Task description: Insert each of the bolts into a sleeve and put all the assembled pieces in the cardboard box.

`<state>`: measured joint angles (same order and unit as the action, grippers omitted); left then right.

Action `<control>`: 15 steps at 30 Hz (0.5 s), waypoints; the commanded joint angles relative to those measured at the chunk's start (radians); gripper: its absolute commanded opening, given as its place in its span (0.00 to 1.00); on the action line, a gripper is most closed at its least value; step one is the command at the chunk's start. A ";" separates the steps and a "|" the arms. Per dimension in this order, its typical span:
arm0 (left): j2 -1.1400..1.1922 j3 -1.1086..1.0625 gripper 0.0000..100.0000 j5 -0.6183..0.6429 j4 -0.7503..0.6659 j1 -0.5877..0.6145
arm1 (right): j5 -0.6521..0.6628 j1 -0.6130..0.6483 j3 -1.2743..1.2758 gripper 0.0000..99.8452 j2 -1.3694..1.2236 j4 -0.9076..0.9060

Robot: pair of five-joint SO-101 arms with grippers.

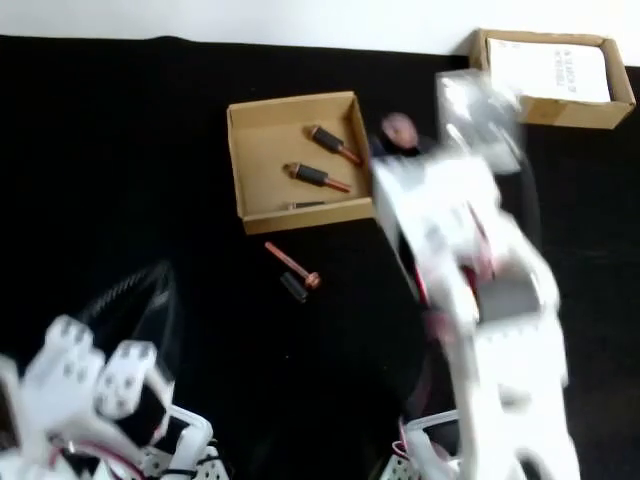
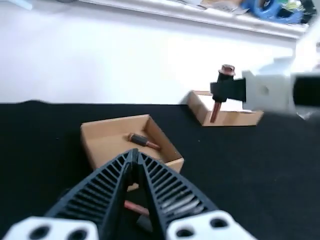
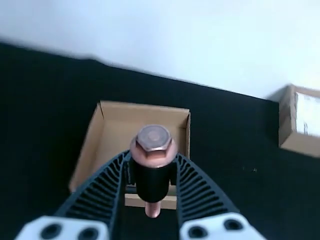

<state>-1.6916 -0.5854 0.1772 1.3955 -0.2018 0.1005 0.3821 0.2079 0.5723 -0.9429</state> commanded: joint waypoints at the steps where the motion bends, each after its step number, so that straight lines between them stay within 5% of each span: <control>1: -0.150 -0.166 0.01 0.002 0.026 0.067 | 0.183 0.045 -0.130 0.01 -0.166 0.013; 9: -0.125 -0.289 0.01 0.002 0.144 0.220 | 0.637 0.091 -0.246 0.01 -0.440 0.028; 15: -0.127 -0.460 0.01 0.005 0.137 0.320 | 0.852 0.091 -0.328 0.01 -0.621 0.131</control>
<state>-1.8098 -0.9981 0.1772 1.5367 0.0836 0.8600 0.4649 -0.0315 -0.0061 -0.8646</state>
